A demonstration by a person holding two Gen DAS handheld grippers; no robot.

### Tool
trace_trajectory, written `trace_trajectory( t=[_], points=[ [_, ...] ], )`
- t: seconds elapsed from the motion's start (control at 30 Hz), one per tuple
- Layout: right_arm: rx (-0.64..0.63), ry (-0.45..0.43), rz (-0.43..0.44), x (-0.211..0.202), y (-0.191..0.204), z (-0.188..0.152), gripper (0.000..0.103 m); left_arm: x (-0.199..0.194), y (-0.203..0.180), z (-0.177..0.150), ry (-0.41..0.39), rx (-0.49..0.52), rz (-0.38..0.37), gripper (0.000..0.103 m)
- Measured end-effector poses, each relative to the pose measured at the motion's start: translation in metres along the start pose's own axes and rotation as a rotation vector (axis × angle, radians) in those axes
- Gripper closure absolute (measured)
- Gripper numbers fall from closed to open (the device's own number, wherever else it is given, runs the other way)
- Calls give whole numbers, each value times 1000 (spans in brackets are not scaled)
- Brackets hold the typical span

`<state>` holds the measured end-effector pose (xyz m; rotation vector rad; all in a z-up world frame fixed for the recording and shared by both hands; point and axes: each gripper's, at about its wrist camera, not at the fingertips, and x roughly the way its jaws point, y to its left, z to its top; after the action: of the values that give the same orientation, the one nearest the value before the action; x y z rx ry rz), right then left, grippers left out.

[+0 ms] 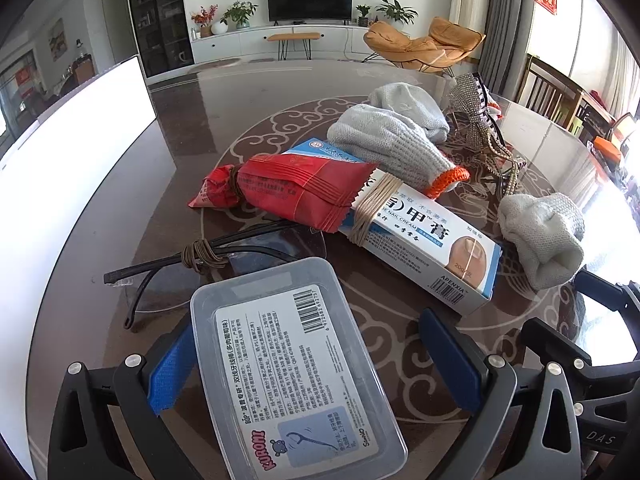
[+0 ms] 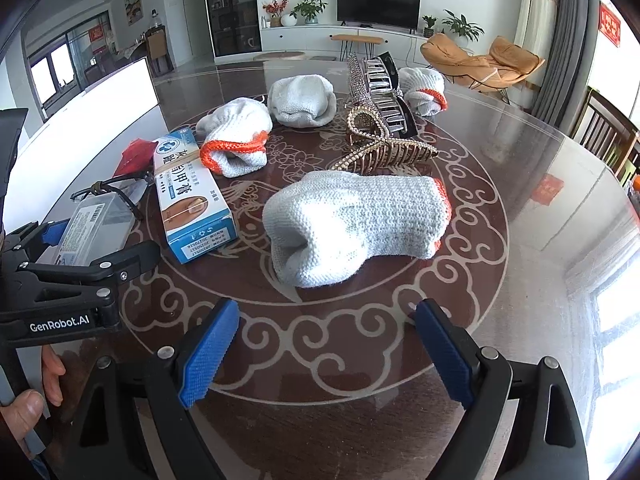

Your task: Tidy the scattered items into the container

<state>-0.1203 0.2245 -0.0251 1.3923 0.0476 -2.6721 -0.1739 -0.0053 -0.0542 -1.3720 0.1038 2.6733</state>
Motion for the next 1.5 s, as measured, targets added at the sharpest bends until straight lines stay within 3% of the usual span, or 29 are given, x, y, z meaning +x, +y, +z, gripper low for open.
trace_trajectory(
  t=[1.5],
  points=[
    [-9, -21, -28, 5, -1, 8, 12, 2, 0, 2, -1, -1, -2, 0]
  ],
)
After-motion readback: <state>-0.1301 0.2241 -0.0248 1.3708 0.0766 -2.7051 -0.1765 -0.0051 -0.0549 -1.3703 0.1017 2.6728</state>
